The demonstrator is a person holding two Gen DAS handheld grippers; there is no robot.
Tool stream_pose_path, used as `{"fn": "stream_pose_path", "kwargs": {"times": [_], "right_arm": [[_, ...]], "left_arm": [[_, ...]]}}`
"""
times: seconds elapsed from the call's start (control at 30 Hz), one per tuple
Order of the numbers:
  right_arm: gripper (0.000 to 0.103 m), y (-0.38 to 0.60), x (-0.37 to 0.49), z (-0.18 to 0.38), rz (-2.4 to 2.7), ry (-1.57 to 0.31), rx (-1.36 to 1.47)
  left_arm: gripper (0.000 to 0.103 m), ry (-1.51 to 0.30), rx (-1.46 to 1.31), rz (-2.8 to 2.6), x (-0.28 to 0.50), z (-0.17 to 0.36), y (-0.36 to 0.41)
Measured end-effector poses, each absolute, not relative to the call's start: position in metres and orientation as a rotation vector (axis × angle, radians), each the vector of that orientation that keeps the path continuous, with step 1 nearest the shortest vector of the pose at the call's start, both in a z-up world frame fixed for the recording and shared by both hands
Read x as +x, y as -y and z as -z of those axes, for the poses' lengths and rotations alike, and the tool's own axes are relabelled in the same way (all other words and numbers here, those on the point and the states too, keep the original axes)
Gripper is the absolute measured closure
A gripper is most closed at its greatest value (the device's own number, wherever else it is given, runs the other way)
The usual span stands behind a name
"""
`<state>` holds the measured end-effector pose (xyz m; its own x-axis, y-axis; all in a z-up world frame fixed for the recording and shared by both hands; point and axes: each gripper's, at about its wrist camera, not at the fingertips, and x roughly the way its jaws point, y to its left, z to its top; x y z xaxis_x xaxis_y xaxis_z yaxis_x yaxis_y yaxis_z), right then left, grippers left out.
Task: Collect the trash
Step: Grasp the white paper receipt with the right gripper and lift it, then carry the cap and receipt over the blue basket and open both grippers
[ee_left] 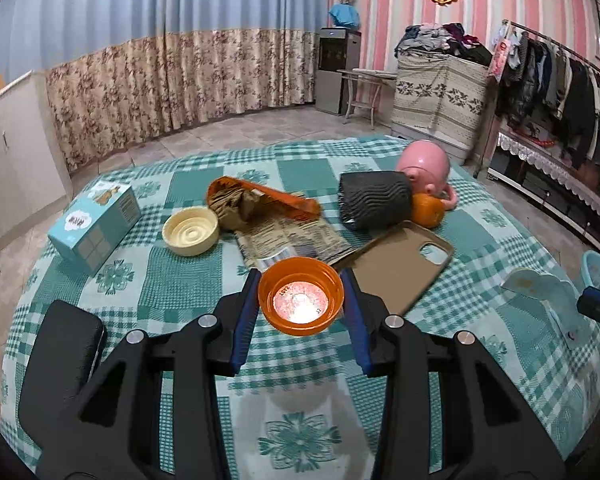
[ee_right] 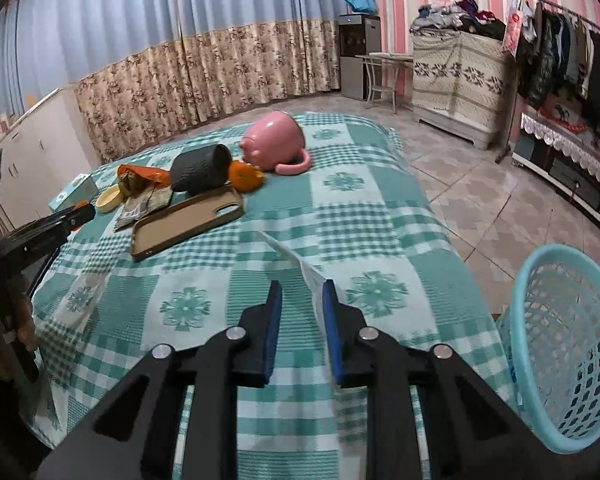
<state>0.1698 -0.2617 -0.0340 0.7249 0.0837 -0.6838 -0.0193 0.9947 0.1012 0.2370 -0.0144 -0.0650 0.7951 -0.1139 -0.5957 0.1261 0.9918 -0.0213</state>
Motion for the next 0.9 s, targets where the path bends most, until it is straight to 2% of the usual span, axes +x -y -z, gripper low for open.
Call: {"fn": "stream_pose_path", "kwargs": {"times": [0.27, 0.4, 0.47, 0.53, 0.77, 0.9], "right_arm": [[0.086, 0.271, 0.174, 0.059, -0.032, -0.785, 0.127], [0.091, 0.261, 0.177, 0.062, -0.025, -0.789, 0.076], [0.098, 0.258, 0.176, 0.061, -0.021, -0.779, 0.048], [0.102, 0.259, 0.174, 0.056, -0.012, -0.758, 0.049], [0.102, 0.295, 0.151, 0.022, 0.049, -0.669, 0.104], [0.102, 0.337, 0.128, -0.002, 0.121, -0.617, 0.127]], "left_arm": [[0.064, -0.629, 0.055, 0.136, 0.231, 0.070, 0.021], [0.064, -0.633, 0.038, 0.130, 0.236, 0.072, 0.015], [0.064, -0.626, 0.057, 0.116, 0.236, 0.072, 0.017], [0.064, -0.617, 0.066, 0.123, 0.235, 0.070, 0.019], [0.064, -0.600, 0.065, 0.169, 0.234, 0.051, 0.044], [0.064, -0.576, 0.095, 0.236, 0.229, 0.038, 0.083]]}}
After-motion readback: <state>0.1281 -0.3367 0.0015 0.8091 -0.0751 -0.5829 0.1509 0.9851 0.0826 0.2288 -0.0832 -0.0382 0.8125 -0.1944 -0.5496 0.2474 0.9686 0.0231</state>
